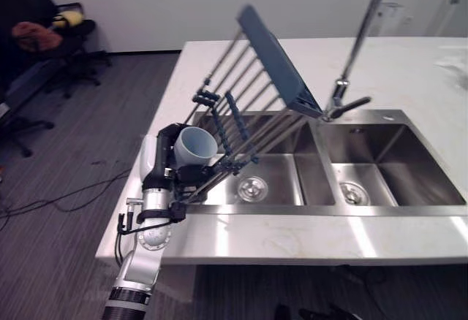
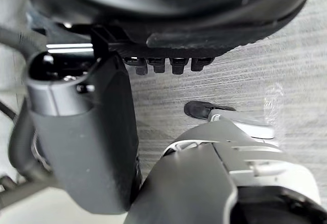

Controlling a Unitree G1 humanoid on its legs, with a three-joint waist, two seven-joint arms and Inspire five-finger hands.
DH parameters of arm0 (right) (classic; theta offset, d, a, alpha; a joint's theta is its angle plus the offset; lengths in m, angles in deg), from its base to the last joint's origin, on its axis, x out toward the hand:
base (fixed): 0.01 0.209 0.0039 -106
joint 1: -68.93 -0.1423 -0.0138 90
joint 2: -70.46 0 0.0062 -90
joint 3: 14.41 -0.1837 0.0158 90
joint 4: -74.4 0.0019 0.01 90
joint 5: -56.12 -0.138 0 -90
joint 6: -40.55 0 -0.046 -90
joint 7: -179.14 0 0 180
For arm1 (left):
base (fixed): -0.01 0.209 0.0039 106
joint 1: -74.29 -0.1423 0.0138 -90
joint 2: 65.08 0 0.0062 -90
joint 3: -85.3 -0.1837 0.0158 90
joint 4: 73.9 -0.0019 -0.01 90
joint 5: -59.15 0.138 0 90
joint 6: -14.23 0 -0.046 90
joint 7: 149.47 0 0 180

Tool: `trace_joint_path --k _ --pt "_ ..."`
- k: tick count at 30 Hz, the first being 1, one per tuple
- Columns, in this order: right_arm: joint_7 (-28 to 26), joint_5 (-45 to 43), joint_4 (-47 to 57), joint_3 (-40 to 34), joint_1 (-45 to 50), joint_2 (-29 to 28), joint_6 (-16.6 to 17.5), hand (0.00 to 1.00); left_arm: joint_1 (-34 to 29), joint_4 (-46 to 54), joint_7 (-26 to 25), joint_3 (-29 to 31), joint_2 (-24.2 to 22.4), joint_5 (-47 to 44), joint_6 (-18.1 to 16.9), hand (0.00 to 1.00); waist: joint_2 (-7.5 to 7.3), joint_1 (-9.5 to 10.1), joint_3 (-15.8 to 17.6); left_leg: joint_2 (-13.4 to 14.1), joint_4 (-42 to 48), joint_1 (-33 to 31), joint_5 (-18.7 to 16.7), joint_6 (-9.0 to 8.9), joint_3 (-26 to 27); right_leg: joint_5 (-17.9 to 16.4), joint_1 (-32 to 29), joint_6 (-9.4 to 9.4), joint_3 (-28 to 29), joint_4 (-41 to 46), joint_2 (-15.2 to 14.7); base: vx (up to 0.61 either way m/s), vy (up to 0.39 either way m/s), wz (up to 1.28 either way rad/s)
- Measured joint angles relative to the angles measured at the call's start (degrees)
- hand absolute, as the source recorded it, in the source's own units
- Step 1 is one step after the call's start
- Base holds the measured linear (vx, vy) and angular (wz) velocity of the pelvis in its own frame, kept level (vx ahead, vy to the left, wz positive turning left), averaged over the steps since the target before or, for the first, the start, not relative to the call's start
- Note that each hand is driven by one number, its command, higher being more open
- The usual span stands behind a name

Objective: Walk over to the sink, pick up the cup, carry it to the dishwasher, place the cup inside the dishwasher, then close the dishwasher door

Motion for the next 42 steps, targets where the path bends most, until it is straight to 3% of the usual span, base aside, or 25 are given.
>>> trace_joint_path --k 1,5,13,18,22,29,34,37,39,42 --pt "-0.09 0.98 0.05 0.29 -0.05 -0.16 -0.14 1.0 -0.69 1.16 -0.05 0.33 0.09 0.16 0.62 0.0 -0.47 0.87 -0.04 -0.01 -0.22 -0.07 0.03 0.14 -0.37 -0.26 0.15 0.38 -0.35 -0.01 -0.09 -0.15 -0.024 0.32" --pt "-0.42 0.86 1.33 3.51 -0.06 -1.5 -1.29 1.0 -2.41 2.2 1.03 0.6 2.27 0.19 1.8 0.0 -1.8 1.06 -1.07 -0.01 1.01 -1.43 -0.68 0.53 -1.62 -0.3 0.13 0.38 0.16 -0.02 -0.15 -0.08 -0.008 0.14" --pt "-0.45 0.4 2.12 4.82 -0.51 -2.19 -2.13 1.0 -3.53 4.5 0.47 -0.11 1.81 -0.59 1.85 0.0 -1.22 0.69 -1.77 0.85 0.58 -2.73 -0.17 -0.29 -1.57 -0.2 -1.59 -0.43 0.84 0.34 0.7 0.07 0.029 -0.01" --pt "-0.12 0.41 0.95 4.62 -0.52 -2.19 -2.13 1.0 -3.51 5.34 -4.66 1.38 2.03 -5.81 1.54 0.0 -1.13 0.67 -2.17 0.15 0.63 -1.57 -0.11 -0.21 -1.27 -0.15 -0.67 -0.34 1.37 0.34 0.1 0.07 0.069 -0.03" --pt "0.21 0.44 0.7 4.44 -0.43 -2.35 -2.13 1.0 -3.5 6.2 -9.05 5.1 2.1 -6.78 -1.04 0.0 -1.17 0.86 -2.73 -0.95 0.91 -1.33 -0.13 -0.02 -1.25 0.2 -0.21 0.16 1.58 0.28 -0.8 -0.03 0.052 0.03" --pt "0.35 0.46 1.18 4.44 0.21 -2.39 -1.88 1.0 -3.55 6.3 -12.12 8.16 1.78 -7.84 -1.52 0.0 -1.16 1.06 -2.92 -0.8 1.39 -1.47 -0.77 0.97 -1.13 0.19 -0.04 0.54 1.82 -0.02 -0.81 -0.09 -0.012 0.0" --pt "0.59 1.97 0.13 2.28 0.75 -2.99 1.77 1.0 -4.59 7.47 -12.76 10.15 -2.05 -11.79 -2.28 0.0 -0.93 1.41 -2.94 -0.23 1.29 -1.47 -0.74 0.95 -1.57 -0.04 0.05 0.35 1.53 -0.01 -0.35 -0.01 -0.005 0.01" --pt "0.52 3.82 -1.23 0.42 0.93 -3.34 2.72 1.0 -7.79 10.53 -12.81 10.73 -7.73 -12.89 -2.15 0.0 -0.82 2.36 -3.01 0.02 1.83 -2.99 -0.17 0.32 -4.03 -0.35 0.4 0.0 -0.91 0.36 -0.74 0.05 0.014 0.48" --pt "0.49 5.49 -1.4 0.19 0.91 -3.05 2.68 1.0 -11.82 13.13 -12.75 10.76 -11.9 -13.65 -0.53 0.0 -0.27 3.43 -2.69 -0.42 3.73 -5.86 0.42 0.3 -9.59 -1.2 1.59 0.26 -6.34 0.4 -1.56 0.05 -0.011 1.16" --pt "0.54 5.37 -2.15 0.92 0.93 -1.88 2.52 1.0 -15.81 14.84 -12.77 10.74 -14.52 -13.6 0.25 0.0 -0.12 5.0 -2.35 -2.19 6.3 -10.56 2.5 -0.52 -14.54 -2.93 2.85 1.16 -14.41 1.31 -3.93 0.01 -0.019 1.65"
